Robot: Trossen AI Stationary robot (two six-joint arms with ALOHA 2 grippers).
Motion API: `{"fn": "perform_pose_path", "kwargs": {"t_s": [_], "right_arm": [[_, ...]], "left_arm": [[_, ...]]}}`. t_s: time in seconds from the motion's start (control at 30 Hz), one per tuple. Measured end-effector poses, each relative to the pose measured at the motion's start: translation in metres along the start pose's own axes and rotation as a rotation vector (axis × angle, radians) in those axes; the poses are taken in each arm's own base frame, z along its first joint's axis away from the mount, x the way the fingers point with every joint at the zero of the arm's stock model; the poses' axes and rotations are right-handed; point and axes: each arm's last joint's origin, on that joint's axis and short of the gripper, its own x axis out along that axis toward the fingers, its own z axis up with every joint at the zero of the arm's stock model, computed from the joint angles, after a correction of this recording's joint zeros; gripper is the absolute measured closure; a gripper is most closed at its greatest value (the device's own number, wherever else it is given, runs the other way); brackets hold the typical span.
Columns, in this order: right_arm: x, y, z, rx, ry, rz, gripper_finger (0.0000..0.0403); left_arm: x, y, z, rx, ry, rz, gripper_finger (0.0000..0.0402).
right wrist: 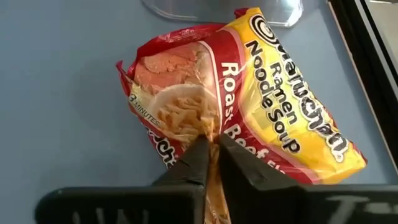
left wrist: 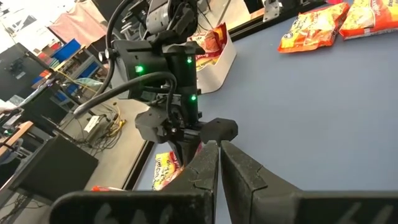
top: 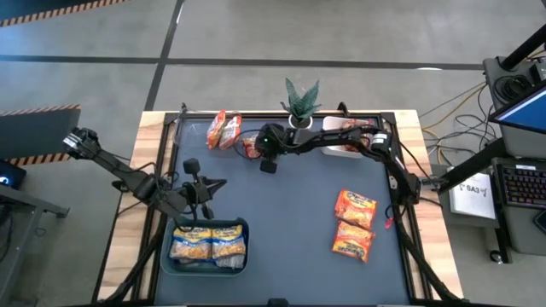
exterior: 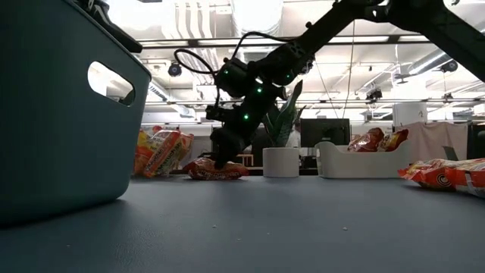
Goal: Sort Maruchan noodles
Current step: Put the red noodle pack into the white bin
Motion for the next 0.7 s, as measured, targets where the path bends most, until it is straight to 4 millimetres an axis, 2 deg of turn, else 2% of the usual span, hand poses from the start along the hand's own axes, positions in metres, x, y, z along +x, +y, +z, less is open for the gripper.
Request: {"fn": "perform_pose_path", "kwargs": {"t_s": [0.2,0.4,0.53,0.7], "right_arm": [[-0.014,0.000,0.003,0.005,0.018,0.022,0.0394],[-0.052,0.013,0.006,0.065,0.127,0.151,0.0394],[-0.069,0.035,-0.001,0.135,0.249,0.307,0.0394],[-0.085,0.080,-0.002,0.173,0.333,0.395,0.0394]], "left_arm": [[0.000,0.000,0.001,-0.008,-0.004,0.000,0.0402],[0.000,-0.001,0.002,-0.033,-0.012,0.001,0.0402],[0.002,-0.003,0.004,-0.045,-0.020,0.001,0.0401],[0.006,-0.007,0.008,-0.091,-0.041,-0.015,0.0402]]}}
